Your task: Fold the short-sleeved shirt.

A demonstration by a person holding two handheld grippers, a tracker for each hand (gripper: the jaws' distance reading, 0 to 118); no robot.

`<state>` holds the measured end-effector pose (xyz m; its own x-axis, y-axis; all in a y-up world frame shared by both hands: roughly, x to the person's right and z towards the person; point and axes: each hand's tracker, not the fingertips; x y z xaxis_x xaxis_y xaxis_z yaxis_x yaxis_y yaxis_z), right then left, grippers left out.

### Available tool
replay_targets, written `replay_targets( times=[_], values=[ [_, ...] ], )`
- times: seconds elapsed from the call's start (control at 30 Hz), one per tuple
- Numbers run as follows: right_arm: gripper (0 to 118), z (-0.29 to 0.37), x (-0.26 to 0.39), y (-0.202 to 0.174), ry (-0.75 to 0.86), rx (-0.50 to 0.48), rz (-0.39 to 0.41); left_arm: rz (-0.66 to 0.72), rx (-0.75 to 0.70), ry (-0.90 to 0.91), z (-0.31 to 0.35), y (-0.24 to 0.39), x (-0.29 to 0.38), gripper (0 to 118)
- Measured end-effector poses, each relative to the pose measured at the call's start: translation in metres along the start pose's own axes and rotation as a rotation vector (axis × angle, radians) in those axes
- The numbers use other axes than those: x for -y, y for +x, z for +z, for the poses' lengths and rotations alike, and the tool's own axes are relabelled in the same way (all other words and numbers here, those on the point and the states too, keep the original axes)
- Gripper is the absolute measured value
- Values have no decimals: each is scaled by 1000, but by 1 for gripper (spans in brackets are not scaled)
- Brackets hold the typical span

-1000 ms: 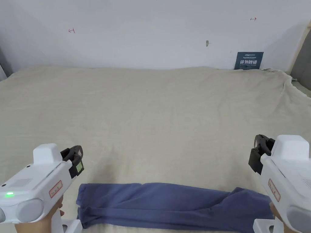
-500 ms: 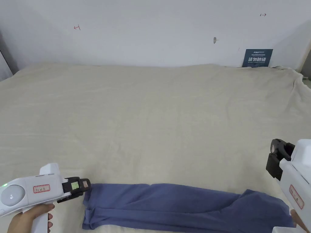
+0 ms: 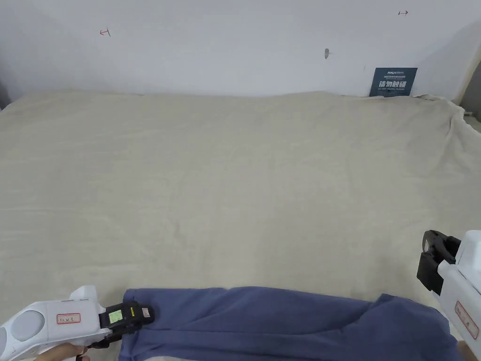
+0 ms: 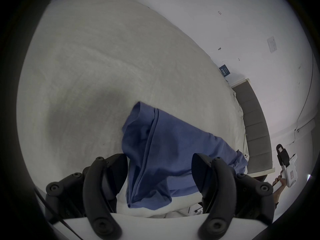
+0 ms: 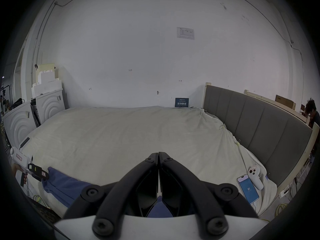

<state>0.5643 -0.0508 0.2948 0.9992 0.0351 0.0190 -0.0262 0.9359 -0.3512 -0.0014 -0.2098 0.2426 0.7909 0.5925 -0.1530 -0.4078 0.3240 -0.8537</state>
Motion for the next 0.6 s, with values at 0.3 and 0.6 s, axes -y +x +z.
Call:
replay_targets(
  times=[0.3,0.6],
  values=[
    [0,3,3,11,-14,24,-16,-142,-118,-13,-13,18,2,20],
    [0,7,-3,12,-5,18,-33,-222,-92,72,12,35,-5,3]
  ],
)
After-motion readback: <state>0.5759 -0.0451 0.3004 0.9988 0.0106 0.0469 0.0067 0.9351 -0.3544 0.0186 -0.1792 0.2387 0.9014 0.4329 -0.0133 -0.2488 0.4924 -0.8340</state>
